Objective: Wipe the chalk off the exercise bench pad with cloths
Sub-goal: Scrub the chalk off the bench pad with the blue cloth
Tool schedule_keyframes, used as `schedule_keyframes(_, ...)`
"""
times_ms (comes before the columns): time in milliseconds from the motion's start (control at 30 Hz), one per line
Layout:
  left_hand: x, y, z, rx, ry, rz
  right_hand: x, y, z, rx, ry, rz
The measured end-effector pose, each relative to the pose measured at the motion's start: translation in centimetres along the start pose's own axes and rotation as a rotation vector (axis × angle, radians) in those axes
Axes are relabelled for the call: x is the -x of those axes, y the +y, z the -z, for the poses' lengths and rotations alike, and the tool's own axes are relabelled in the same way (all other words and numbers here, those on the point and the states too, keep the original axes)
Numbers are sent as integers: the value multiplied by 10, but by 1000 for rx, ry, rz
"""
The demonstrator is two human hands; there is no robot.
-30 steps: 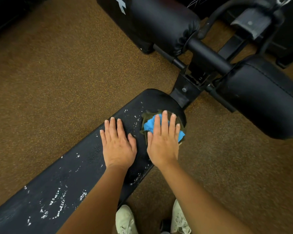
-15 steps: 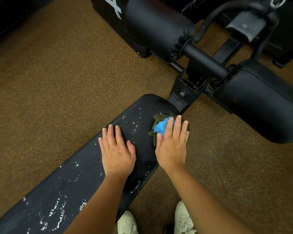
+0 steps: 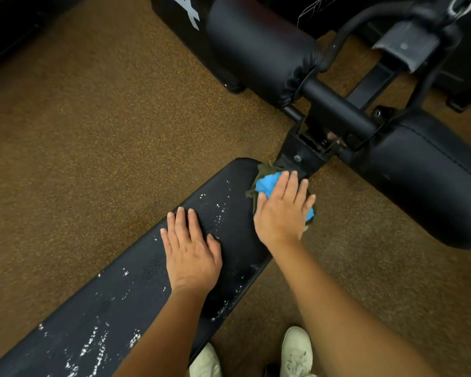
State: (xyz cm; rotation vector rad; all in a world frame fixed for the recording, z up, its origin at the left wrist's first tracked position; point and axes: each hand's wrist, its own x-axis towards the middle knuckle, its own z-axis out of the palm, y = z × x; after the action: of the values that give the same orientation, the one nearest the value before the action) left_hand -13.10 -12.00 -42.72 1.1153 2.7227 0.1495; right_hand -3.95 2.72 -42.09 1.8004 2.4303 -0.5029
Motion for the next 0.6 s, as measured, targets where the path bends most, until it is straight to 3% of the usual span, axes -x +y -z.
schedule_keyframes(67, 0, -1, -1, 8, 0, 0, -7, -16, -2, -7, 6, -1)
schedule_keyframes(233, -2, 0, 0, 37, 9, 9, 13, 14, -1, 127, 27, 334)
schedule_keyframes(400, -11, 1, 1, 47, -1, -1, -22, -13, 6, 53, -6, 87)
schedule_keyframes(600, -21, 3, 4, 42, 10, -17, 7, -2, 2, 131, 36, 390)
